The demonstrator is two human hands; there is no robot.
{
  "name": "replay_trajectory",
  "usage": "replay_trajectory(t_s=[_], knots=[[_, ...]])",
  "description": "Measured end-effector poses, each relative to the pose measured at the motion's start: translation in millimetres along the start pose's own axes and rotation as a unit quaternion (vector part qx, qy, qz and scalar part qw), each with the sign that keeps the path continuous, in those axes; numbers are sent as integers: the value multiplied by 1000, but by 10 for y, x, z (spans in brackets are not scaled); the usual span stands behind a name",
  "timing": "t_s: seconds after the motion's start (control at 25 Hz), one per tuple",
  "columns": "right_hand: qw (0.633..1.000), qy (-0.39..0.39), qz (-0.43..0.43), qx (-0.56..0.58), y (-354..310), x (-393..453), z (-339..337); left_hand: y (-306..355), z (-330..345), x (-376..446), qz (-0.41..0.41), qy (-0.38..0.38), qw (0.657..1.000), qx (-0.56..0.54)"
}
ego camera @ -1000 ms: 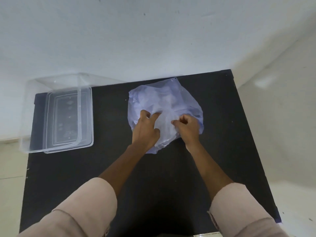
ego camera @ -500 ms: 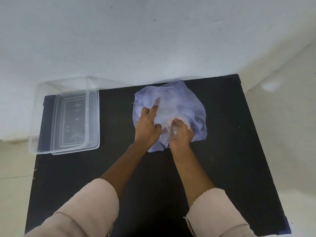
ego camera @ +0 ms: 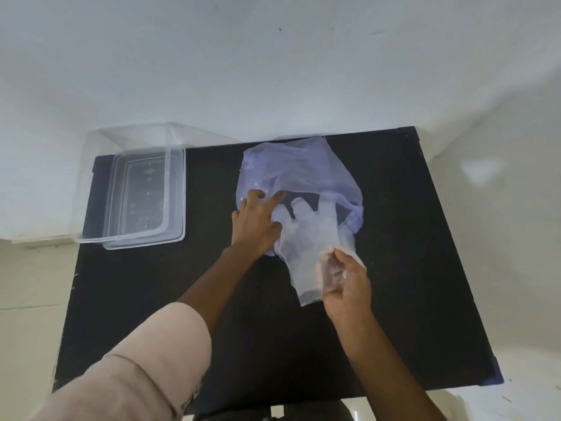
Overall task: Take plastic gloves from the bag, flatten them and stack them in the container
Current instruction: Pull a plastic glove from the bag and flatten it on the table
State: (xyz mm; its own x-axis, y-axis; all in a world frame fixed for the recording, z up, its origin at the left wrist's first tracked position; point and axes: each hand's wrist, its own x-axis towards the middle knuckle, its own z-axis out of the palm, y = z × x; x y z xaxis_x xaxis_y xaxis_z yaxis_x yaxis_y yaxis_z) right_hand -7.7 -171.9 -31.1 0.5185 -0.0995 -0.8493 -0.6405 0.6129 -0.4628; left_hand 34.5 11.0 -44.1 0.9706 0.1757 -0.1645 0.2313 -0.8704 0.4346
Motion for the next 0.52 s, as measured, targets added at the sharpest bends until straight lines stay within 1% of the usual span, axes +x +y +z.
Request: replay_trajectory(t_s=[0.04, 0.08, 0.12, 0.16, 0.2, 0.24, 0.28, 0.32, 0.36, 0.4, 0.44, 0.48, 0.52], knots=[[1000, 16, 12, 6, 100, -61, -93, -24, -7, -214, 0, 34, 999, -22], [999, 35, 18, 0, 217, -127, -192, -59, 3, -488, 0, 72, 995, -65], [999, 50, 21, -5, 335, -184, -293, -101, 43, -790, -4, 93, 989, -117], [998, 60, 21, -5, 461, -230, -388, -147, 114, -1104, -26, 82, 982, -166], [997, 68, 27, 7, 588, -269, -456, -182, 198, -1398, -77, 39, 973, -214], [996, 82, 32, 12, 713, -293, -515, -212, 282, -1655, -151, -31, 951, -266], [994, 104, 29, 5, 828, -331, -559, -232, 339, -1861, -241, -111, 909, -321], [992, 121, 21, -6, 933, -368, -587, -250, 383, -1997, -325, -177, 849, -378], [991, 131, 16, -10, 1037, -411, -613, -267, 404, -2074, -385, -222, 785, -432], [990, 138, 12, -15, 1167, -466, -644, -316, 432, -2132, -412, -243, 738, -476], [990, 141, 8, -23, 1291, -510, -675, -394, 484, -2169, -417, -241, 719, -501], [990, 138, 2, -31, 1409, -543, -715, -473, 544, -2204, -414, -226, 719, -510], [991, 128, -2, -36, 1513, -576, -746, -547, 576, -2233, -412, -204, 727, -510]])
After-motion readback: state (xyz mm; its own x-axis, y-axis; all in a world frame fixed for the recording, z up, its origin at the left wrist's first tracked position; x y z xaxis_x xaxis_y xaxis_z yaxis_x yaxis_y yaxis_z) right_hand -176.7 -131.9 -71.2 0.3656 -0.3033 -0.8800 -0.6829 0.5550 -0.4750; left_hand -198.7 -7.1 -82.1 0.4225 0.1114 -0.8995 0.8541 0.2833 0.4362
